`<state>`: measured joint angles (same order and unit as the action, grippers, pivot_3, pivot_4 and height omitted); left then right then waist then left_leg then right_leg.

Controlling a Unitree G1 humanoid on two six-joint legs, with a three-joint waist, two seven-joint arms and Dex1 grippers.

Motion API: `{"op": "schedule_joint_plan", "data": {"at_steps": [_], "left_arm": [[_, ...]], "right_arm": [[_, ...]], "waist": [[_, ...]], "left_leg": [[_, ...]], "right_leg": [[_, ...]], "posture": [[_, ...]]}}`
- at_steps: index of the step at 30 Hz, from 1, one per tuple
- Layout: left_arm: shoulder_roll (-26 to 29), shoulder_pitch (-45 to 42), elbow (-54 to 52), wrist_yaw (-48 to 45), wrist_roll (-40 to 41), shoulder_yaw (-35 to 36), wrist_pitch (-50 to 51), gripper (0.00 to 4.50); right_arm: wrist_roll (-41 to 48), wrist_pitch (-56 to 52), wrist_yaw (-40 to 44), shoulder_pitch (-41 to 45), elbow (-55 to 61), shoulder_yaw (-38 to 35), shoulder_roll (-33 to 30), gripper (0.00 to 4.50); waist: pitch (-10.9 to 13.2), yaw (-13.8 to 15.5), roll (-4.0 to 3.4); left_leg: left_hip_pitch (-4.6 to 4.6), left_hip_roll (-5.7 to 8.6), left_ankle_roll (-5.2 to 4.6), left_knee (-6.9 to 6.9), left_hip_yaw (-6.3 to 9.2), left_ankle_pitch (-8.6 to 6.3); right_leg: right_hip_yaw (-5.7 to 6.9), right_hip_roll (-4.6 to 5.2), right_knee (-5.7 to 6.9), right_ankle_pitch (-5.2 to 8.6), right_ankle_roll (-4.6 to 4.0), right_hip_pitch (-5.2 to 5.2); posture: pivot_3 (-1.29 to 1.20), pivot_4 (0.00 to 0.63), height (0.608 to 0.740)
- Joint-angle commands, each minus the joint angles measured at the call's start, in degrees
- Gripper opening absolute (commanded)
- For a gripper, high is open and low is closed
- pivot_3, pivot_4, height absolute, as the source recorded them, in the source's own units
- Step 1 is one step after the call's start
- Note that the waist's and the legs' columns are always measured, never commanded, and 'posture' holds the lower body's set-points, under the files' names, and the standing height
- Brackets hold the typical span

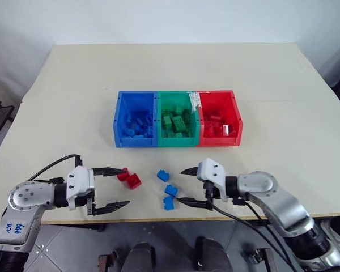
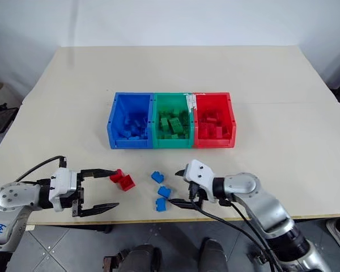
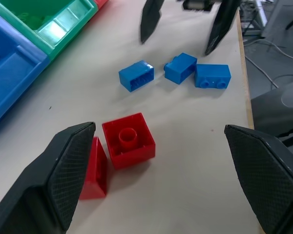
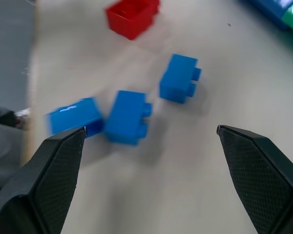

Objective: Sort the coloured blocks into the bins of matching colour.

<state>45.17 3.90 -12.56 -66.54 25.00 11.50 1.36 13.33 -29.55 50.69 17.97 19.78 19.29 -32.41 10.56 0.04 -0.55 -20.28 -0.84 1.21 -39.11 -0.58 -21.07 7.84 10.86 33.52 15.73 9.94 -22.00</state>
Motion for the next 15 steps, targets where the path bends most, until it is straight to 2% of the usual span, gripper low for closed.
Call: {"op": "schedule_joint_plan", "data": {"at_steps": [1, 11, 15], "left_arm": [[0.63, 1.33, -3.50, 0.74, 1.35, 2.08, 0.31, 4.50], [0.88, 2.02, -5.15, 1.51, 1.90, 3.46, 1.62, 4.50], [0.26, 2.52, -5.72, 1.46, 1.96, 2.99, 1.57, 4.50]], "right_arm": [[-2.56, 3.75, -0.15, 0.72, -1.89, 1.67, 0.79, 4.47], [-3.49, 3.22, -0.32, 2.17, -3.58, 2.97, 4.44, 4.47], [-4.07, 3.17, -0.22, 3.16, -5.01, 3.73, 5.12, 3.50]], "waist": [[0.00, -0.06, 0.00], [0.00, -0.22, 0.00], [0.00, -0.24, 0.00]], "left_leg": [[0.00, 0.00, 0.00, 0.00, 0.00, 0.00], [-0.01, -0.08, 0.02, 0.00, -0.18, -0.01], [-0.03, -0.08, 0.01, 0.00, -0.25, -0.01]], "right_leg": [[-0.01, 0.00, 0.01, 0.00, 0.00, 0.00], [-0.20, -0.11, 0.15, -0.01, -0.02, -0.22], [-0.27, -0.12, 0.20, -0.01, -0.03, -0.31]], "posture": [[0.00, 0.150, 0.740], [0.00, 0.150, 0.740], [0.00, 0.150, 0.740]]}}
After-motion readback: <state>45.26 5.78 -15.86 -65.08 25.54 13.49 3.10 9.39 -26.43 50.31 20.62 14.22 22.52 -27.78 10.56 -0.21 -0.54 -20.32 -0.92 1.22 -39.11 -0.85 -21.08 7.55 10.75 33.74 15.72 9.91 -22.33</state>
